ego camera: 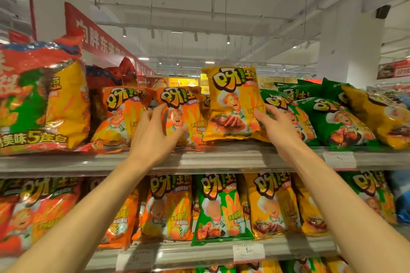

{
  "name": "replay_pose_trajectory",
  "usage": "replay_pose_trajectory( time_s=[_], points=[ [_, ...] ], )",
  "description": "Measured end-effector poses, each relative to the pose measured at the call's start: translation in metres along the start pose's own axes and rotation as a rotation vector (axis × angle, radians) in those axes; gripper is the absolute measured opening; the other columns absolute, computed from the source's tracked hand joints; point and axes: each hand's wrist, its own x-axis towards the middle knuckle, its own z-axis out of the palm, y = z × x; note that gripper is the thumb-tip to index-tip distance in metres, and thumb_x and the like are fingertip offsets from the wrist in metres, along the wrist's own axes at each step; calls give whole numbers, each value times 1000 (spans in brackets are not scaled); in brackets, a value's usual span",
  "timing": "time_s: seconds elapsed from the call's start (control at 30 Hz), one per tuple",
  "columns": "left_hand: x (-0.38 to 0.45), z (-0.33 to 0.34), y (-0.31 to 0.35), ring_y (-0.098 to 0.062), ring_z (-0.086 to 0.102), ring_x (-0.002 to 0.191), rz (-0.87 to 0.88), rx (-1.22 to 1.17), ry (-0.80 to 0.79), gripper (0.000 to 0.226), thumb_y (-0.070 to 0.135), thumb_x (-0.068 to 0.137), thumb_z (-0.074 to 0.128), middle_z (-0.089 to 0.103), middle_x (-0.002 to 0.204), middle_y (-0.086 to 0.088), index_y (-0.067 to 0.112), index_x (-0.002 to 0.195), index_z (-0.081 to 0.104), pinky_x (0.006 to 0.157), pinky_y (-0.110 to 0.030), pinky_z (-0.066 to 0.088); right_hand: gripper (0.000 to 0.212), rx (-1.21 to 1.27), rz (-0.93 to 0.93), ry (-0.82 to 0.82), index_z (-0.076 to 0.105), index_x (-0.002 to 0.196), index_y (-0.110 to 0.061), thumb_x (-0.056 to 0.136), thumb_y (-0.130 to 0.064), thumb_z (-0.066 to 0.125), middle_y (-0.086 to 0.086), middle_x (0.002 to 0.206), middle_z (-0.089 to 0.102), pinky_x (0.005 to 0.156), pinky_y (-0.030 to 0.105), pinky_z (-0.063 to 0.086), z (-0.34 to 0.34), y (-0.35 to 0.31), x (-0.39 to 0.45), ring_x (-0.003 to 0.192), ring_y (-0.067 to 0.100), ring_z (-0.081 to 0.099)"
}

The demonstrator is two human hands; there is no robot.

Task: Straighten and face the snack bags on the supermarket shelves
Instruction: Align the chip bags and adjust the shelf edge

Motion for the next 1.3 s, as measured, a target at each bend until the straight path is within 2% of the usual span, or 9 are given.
replay_pose_trajectory(
  time_s=[0.07,0.23,0.37,0.43,0.6,0.87,1.07,1.17,1.3],
  points=[
    [-2,8,-3,-32,50,135,21,48,-29,84,60,91,64,45,152,-13,26,159,27,102,-46,46,41,-170,-19,-11,50,146,-25,107,-36,51,-11,119,69,74,17,49,4,4,-4,95,6,70],
    [0,10,-10,-30,54,130,122,70,13,73,54,97,60,55,146,-10,25,157,31,97,-44,47,57,-422,-109,29,22,162,-19,110,-38,36,4,164,34,117,35,29,19,10,-12,149,23,34],
    [4,3,-17,-28,53,130,158,86,-17,73,55,98,57,53,148,-10,25,159,29,99,-45,47,83,-598,-191,-24,16,162,-28,97,-71,42,4,165,28,111,40,36,27,12,-14,145,25,38],
    [4,2,-18,-28,54,128,162,92,-30,73,55,99,56,54,147,-10,25,159,28,98,-44,47,90,-672,-209,-34,18,161,-29,91,-78,46,4,161,29,106,40,40,29,15,-13,142,27,42],
    [4,0,-19,-26,51,134,160,87,-42,73,54,99,55,50,151,-8,27,160,27,103,-47,48,87,-683,-222,41,21,161,-22,94,-71,48,12,159,30,112,44,39,37,17,-9,143,32,40],
    [-1,5,-22,-26,44,142,171,61,-20,72,52,101,53,44,158,-6,25,161,24,109,-49,44,85,-807,-242,4,25,160,-25,93,-75,44,8,158,36,98,43,48,35,25,-15,133,33,52],
    [-7,9,-22,-24,32,152,198,17,-12,72,48,104,51,32,166,-1,20,163,22,119,-47,35,86,-800,-235,13,14,164,-26,96,-73,39,7,171,16,122,46,29,40,26,-27,155,29,23],
    [-10,8,-23,-24,28,154,202,-7,-11,72,45,103,54,31,167,-1,20,163,23,121,-51,32,87,-692,-226,25,14,164,-32,94,-73,46,1,172,10,125,46,24,38,27,-33,157,25,17],
    [-14,6,-26,-23,29,152,195,-48,-3,72,39,101,60,35,164,-5,25,163,25,122,-48,31,86,-650,-204,39,16,163,-34,93,-71,51,0,172,10,124,45,21,36,24,-38,157,23,15]
  ],
)
